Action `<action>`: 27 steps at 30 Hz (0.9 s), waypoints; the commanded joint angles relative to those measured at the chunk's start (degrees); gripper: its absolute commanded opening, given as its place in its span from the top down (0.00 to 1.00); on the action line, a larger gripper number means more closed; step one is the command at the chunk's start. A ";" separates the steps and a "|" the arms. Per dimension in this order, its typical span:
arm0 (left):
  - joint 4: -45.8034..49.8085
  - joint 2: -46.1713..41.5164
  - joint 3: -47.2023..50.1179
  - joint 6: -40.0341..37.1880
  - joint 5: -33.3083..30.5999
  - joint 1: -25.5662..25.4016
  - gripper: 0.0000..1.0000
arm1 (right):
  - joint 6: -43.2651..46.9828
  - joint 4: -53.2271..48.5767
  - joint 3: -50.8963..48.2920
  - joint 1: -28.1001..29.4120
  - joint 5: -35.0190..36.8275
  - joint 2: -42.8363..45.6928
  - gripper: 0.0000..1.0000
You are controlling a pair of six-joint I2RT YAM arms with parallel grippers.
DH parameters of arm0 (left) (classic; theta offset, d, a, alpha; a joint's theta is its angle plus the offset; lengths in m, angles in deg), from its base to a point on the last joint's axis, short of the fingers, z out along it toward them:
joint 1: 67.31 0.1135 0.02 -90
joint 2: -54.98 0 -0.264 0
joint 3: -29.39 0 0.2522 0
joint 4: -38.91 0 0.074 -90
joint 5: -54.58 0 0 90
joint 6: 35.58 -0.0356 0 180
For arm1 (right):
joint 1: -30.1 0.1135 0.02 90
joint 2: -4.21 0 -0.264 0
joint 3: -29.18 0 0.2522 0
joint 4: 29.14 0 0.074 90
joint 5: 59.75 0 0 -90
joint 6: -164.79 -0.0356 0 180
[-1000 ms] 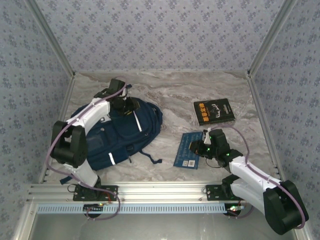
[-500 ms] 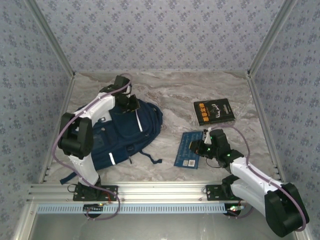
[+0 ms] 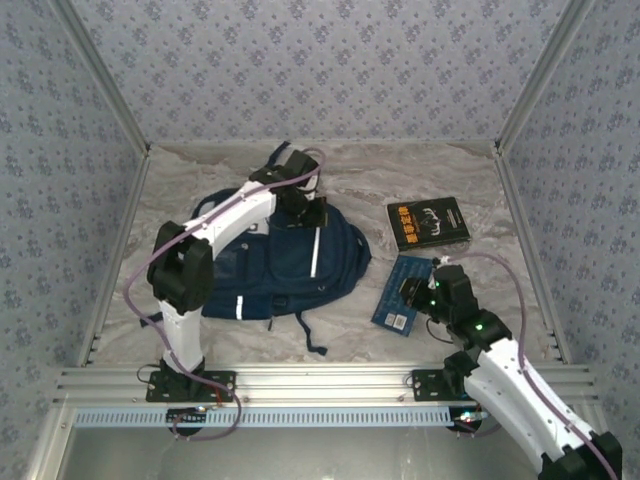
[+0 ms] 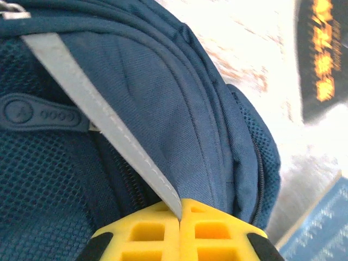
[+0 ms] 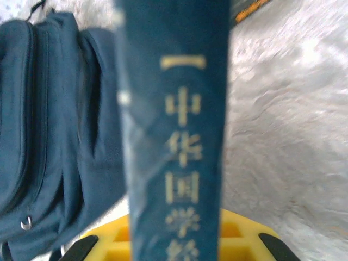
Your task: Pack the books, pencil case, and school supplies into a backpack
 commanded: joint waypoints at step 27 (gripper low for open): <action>17.03 -16.60 -17.46 -15.05 33.37 11.59 1.00 | -15.65 43.10 0.51 10.46 -18.51 -10.06 1.00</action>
